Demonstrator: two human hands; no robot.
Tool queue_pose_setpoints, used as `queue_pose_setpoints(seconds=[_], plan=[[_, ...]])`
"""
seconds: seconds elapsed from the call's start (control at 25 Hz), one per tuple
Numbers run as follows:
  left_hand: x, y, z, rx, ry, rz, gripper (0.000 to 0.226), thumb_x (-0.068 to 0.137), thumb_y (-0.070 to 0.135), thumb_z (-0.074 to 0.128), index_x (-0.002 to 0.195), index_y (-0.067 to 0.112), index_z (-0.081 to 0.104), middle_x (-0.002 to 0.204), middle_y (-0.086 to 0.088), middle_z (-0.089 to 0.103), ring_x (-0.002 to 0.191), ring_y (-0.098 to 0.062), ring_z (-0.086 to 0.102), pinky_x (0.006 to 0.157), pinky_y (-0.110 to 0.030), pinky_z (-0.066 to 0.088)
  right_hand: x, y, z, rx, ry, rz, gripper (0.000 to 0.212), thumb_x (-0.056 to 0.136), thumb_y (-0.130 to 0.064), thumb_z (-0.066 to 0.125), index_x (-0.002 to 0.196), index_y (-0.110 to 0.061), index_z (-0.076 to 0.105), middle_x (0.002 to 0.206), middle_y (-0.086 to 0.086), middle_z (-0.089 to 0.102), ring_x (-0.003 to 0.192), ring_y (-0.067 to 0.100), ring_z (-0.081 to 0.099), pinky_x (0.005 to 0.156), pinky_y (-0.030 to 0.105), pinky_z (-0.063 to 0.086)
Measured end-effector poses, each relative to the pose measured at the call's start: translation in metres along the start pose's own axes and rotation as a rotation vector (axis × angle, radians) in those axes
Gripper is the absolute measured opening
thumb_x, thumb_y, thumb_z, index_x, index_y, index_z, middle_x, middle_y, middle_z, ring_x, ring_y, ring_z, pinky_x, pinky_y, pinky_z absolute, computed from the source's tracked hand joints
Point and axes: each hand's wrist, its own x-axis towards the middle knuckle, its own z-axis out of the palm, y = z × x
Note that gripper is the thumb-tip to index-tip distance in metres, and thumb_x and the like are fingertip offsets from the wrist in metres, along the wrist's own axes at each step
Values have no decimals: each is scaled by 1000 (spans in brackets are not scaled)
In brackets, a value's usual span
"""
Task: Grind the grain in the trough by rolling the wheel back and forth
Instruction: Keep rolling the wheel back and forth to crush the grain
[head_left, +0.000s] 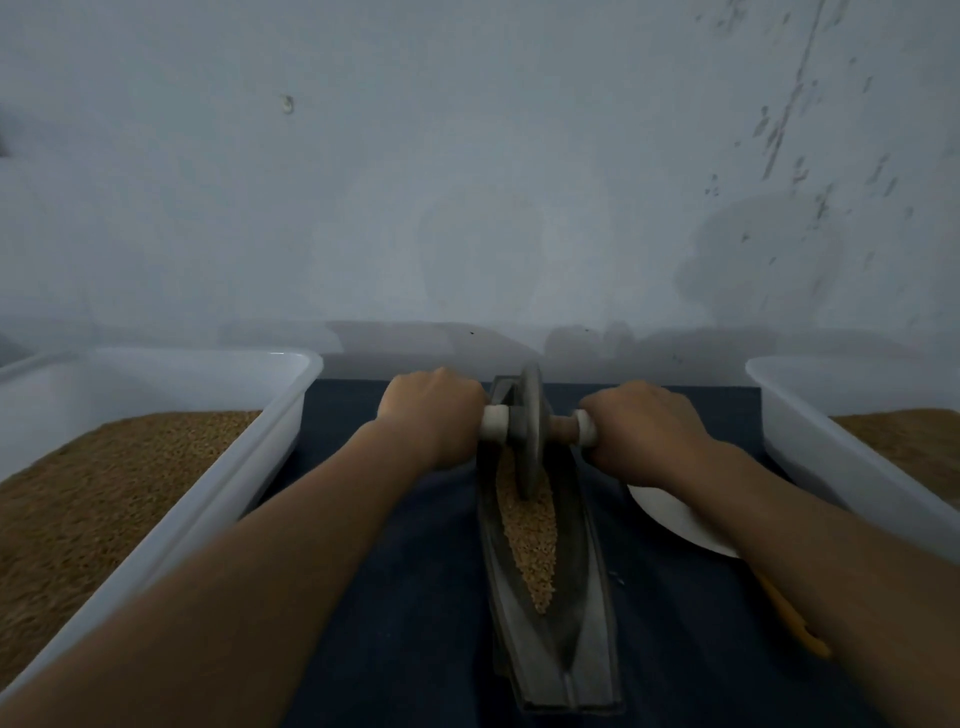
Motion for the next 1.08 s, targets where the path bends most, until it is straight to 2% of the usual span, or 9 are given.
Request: queue_pose_setpoints(seconds=[0.2,0.28,0.36,0.48,0.6,0.76,0.84,1.08], plan=[[-37,4,-10,-15,-107,39,22,82,37,66,102,30,62,82,5,52,72,-19,55,62,-36,46,-34,-8,-7,-9,28,-34,20,80,-39,66,75,-34,47,74,-8,50,68,20,52,57,30,37],[-66,11,-15,19,-62,57,20,82,37,65,101,29,60,79,6,47,66,-17,50,58,-35,41,-59,-11,-12,0,33,-27,22,78,-39,65,71,-33,44,72,-11,51,65,17,53,52,28,34],[-88,17,-19,56,4,68,16,83,34,65,97,29,59,74,7,43,60,-15,45,53,-34,35,-82,-13,-16,-12,54,-3,27,76,-40,64,67,-33,41,67,-12,50,58,11,49,46,25,25],[-100,19,-20,42,37,65,13,84,31,64,95,28,59,74,7,44,61,-15,47,52,-33,34,-93,-15,-21,-25,55,12,30,76,-40,66,66,-34,38,65,-13,47,54,6,41,45,24,20],[-84,16,-12,5,7,34,15,85,33,64,98,28,60,75,7,45,64,-15,51,56,-34,39,-73,-16,-18,-30,37,9,29,77,-40,68,70,-34,41,69,-12,46,59,14,44,48,26,24],[-32,6,-1,11,16,5,18,84,35,65,98,25,62,76,6,47,66,-18,51,58,-36,41,-23,-11,-5,-10,-2,23,23,82,-38,69,74,-33,48,82,-4,60,73,22,57,60,30,40],[-11,1,0,6,7,-8,15,83,34,64,95,23,63,73,6,48,64,-18,51,58,-35,41,-2,-8,0,-9,-13,38,23,82,-35,68,71,-31,48,83,-2,62,77,24,61,62,31,43],[-23,3,-2,-13,-47,19,19,81,37,66,97,28,64,81,5,56,69,-19,54,58,-35,39,-19,-4,-1,-18,-19,17,31,78,-43,67,61,-31,44,69,-9,55,61,14,52,52,27,38]])
